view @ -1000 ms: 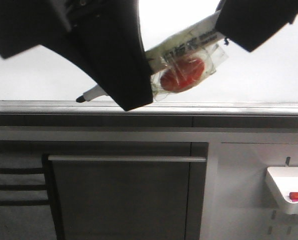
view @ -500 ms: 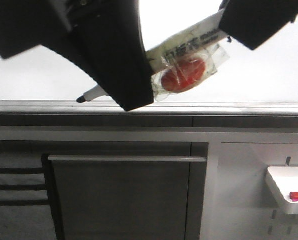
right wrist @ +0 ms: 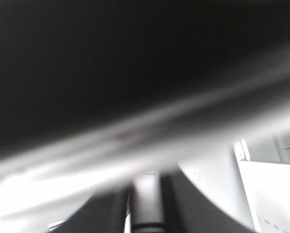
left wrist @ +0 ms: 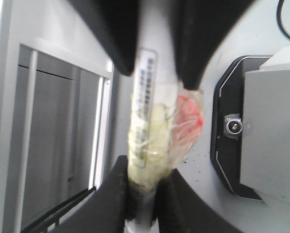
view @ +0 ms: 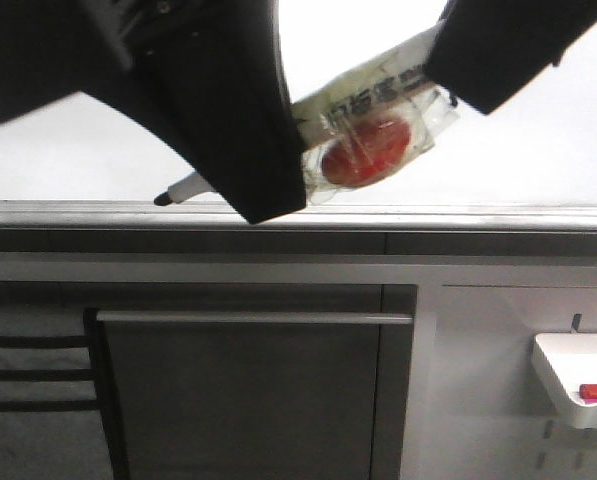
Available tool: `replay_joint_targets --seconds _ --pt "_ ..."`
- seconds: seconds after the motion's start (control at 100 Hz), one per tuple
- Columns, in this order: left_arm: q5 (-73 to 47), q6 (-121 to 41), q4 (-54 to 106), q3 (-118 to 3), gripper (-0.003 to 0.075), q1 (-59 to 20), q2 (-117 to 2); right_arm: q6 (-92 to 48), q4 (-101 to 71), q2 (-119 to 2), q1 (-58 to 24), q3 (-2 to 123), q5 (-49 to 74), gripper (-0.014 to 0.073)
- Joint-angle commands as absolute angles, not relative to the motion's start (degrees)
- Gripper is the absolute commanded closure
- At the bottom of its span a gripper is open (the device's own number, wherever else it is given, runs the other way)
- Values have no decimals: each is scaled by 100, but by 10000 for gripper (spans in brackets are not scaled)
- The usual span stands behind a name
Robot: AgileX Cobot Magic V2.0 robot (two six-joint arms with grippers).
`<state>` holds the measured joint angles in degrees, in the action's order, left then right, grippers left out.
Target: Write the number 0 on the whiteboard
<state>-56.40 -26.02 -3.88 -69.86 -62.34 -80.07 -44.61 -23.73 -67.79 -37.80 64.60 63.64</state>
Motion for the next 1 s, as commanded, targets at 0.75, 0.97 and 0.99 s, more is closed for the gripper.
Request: replay_joint_targets --seconds 0.75,0.97,0.99 --pt "-5283 -2529 -341 -7139 341 -6283 -7816 -4503 -2386 -6690 -3791 6687 6137 640" --pt "-5293 -2435 -534 -7139 331 -6258 -7620 -4449 -2236 -6290 -3684 6687 5799 640" --pt "-5293 -2435 -544 -7139 331 -6250 -7588 -4438 -2236 -6244 -3623 6687 5799 640"
